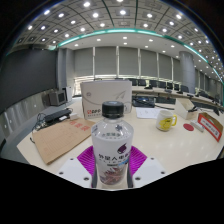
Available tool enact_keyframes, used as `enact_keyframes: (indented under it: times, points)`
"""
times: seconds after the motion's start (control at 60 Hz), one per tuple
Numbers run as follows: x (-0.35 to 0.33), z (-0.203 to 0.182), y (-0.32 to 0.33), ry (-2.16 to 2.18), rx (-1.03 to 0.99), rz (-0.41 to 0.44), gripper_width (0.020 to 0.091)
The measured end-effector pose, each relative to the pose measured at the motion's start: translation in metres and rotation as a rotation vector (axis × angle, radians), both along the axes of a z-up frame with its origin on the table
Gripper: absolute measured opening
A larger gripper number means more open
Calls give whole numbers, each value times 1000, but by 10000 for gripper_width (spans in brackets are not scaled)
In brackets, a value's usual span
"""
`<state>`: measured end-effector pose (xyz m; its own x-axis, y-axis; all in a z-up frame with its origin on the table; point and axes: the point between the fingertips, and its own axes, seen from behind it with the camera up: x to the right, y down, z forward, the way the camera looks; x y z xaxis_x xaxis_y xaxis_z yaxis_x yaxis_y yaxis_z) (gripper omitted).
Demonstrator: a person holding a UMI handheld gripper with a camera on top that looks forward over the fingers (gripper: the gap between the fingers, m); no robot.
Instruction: Pour water
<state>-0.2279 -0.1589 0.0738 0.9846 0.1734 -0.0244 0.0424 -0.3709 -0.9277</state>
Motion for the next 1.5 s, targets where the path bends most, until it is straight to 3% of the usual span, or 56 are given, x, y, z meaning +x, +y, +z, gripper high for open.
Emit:
enact_keyframes:
  times: [0.117, 0.367, 0.55, 0.767, 1.017, 1.117, 1.3, 1.5]
  points:
    - [-11, 33, 14, 48, 18, 15, 389]
    - [-10, 130, 89, 458, 50, -35, 387]
    - [19, 164, 164, 971, -14, -88, 386]
    - [76, 152, 238, 1560, -142, -205, 385]
    - [121, 88, 282, 1944, -257, -357, 384]
    - [128, 74, 287, 1962, -281, -381, 384]
    - [125, 82, 291, 1797, -301, -313, 387]
    - [168, 153, 293, 1345, -102, -166, 385]
